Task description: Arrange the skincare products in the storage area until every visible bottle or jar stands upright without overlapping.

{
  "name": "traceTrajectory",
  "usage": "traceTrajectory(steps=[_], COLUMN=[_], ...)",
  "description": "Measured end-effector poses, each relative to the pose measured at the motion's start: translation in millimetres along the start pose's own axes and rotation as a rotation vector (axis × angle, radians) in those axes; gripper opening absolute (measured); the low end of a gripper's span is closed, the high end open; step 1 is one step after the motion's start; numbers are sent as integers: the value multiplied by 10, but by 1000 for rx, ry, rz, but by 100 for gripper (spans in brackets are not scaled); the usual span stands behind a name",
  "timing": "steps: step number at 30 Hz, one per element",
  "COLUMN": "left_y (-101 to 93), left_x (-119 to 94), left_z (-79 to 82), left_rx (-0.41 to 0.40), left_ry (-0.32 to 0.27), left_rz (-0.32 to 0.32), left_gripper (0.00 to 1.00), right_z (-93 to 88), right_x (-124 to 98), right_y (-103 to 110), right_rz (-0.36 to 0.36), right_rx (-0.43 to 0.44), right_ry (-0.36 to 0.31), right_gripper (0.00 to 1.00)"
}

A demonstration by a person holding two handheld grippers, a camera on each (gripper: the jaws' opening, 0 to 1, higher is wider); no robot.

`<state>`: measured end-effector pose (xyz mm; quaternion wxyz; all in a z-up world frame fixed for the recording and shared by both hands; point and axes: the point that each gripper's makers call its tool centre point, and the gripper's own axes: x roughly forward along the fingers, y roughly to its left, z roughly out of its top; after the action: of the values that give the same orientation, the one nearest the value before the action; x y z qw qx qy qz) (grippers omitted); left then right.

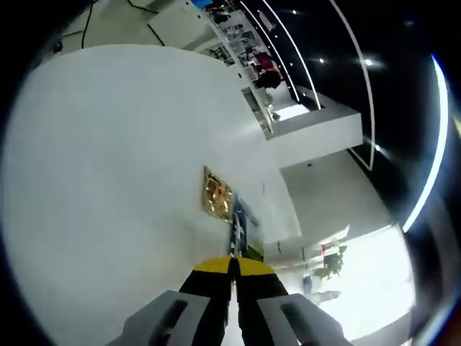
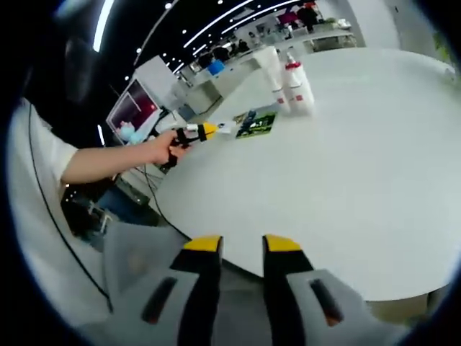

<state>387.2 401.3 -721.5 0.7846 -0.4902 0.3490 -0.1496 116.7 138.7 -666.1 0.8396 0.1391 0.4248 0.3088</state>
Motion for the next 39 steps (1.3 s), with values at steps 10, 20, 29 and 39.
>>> traceTrajectory(steps=[10, 20, 29, 39], left_y=[260, 286, 303, 244], left_x=[51, 84, 61, 5], left_z=[26, 40, 36, 31], left_rx=[58, 67, 48, 27], left_ry=[53, 71, 50, 43], left_rz=[110, 136, 156, 141], left_gripper=[1, 3, 4, 14], right_z=[6, 27, 48, 70], right_x=[-9, -8, -13, -38], right_y=[-52, -63, -46, -20], right_rz=[-11, -16, -15, -2], right_rx=[29, 29, 12, 1], right_ry=[-5, -21, -35, -54], right_gripper=[24, 24, 24, 25])
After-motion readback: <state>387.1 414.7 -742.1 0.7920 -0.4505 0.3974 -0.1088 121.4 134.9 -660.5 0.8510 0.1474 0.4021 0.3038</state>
